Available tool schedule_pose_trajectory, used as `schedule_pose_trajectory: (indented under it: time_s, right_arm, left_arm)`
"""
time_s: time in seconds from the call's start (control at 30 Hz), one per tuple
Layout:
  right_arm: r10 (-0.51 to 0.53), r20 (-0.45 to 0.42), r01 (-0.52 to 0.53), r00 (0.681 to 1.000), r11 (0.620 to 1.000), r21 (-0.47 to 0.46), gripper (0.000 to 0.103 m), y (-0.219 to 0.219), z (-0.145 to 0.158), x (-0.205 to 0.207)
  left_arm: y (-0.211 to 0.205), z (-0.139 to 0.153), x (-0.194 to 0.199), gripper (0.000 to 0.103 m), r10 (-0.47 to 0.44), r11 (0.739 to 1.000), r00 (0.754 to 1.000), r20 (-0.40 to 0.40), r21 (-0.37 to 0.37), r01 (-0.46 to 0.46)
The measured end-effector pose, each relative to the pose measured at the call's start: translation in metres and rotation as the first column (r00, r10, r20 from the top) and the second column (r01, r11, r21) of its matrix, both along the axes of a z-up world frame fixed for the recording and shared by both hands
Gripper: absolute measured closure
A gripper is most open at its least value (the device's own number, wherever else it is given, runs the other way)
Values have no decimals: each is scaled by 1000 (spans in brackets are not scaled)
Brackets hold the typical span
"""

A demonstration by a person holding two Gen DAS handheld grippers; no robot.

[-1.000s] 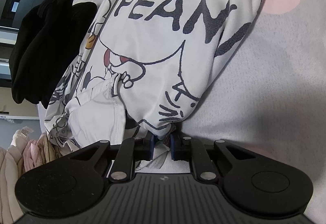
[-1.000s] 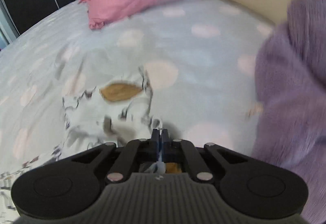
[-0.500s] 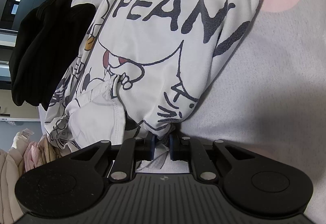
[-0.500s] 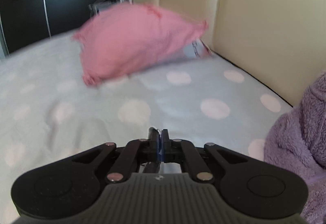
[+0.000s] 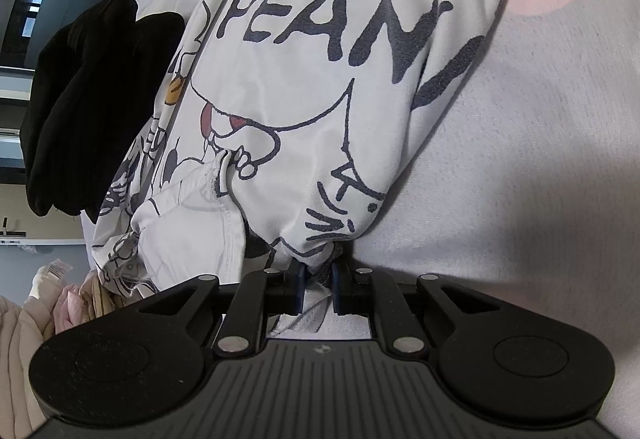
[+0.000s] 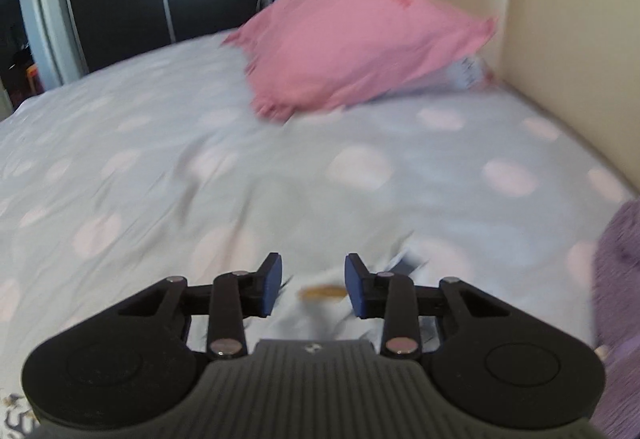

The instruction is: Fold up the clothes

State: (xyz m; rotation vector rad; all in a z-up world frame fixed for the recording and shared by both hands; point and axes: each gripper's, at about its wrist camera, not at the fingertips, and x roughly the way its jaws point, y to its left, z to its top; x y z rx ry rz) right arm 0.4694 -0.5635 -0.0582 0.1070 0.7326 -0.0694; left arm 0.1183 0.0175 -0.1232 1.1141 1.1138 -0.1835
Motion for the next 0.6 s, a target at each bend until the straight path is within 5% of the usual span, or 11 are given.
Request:
schedule_pose_trajectory:
  time_s: [0.13,0.2,0.43,0.6]
  right_arm:
    - [-14,-92,10,996,999,-41,79,22,-23,9]
    - [-43,-115,38,992,998,-47,99,25,-32,14]
    - [-16,11,15,1000,998,62,99,38,-14,27]
    - [-23,-84,25,996,999,27,89,56,-32,52]
  left_arm:
    - [-1,0,0,94,0,1000,1000,-1,1,0]
    - [0,1,0,94,1,1000,1000,-1,-4,-1]
    - [4,4,4,94,11,999,1000,-21,-35,-11]
    - [14,7,11,94,-11,999,1000,-27,-48,10]
